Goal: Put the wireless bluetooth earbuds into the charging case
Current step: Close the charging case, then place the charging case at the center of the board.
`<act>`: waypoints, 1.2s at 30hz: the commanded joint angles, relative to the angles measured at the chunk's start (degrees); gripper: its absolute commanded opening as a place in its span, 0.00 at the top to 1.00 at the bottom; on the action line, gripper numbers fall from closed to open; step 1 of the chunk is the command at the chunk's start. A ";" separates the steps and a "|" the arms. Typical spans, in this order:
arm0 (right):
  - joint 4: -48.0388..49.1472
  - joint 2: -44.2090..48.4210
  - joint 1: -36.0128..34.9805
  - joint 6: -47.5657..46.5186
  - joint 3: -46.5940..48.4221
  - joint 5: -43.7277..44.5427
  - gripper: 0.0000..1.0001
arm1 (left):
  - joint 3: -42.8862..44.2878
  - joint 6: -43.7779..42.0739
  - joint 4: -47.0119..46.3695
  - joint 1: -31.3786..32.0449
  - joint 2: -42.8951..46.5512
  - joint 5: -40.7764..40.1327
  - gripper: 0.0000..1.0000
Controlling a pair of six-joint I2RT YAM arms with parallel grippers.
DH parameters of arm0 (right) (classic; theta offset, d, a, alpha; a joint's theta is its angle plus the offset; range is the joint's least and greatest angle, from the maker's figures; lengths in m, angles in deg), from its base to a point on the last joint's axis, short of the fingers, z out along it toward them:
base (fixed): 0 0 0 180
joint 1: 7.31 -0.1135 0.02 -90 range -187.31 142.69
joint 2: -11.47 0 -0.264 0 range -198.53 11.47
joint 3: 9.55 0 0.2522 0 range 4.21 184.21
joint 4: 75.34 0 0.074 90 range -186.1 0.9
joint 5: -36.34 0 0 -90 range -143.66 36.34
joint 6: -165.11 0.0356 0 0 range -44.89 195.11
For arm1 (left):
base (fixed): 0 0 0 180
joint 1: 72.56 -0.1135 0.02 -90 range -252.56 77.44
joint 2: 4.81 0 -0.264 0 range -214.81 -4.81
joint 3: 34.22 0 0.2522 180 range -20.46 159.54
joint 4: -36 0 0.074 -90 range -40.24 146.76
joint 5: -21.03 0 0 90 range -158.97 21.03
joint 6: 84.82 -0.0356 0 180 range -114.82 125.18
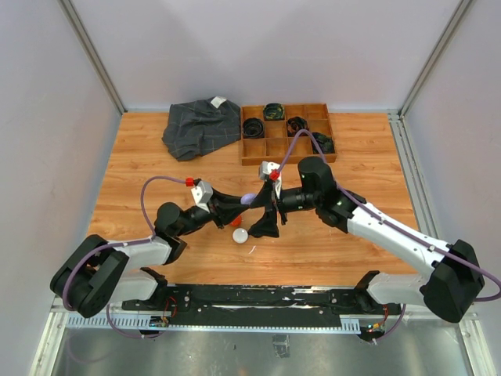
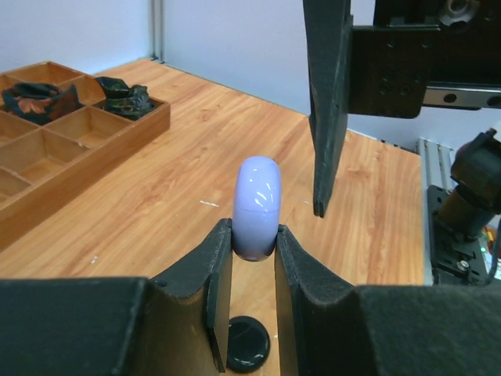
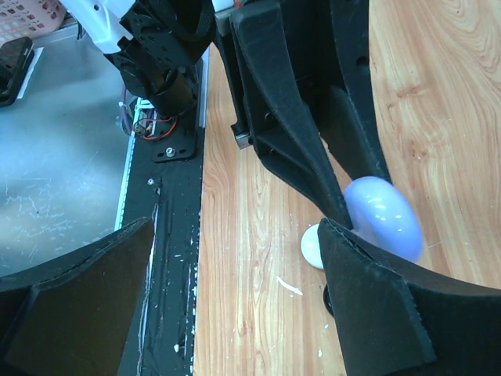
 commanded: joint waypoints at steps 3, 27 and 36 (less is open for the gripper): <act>-3.14 3.12 0.07 0.34 0.83 9.59 0.12 | 2.85 -2.15 4.27 -0.44 -0.18 -2.90 1.00; -1.36 20.63 0.34 6.85 -15.16 58.72 0.02 | 4.20 14.39 45.90 -2.19 9.83 -28.68 0.98; 1.27 23.28 0.32 8.66 -19.15 62.39 0.02 | 2.36 25.15 58.32 -4.48 12.30 -26.69 0.97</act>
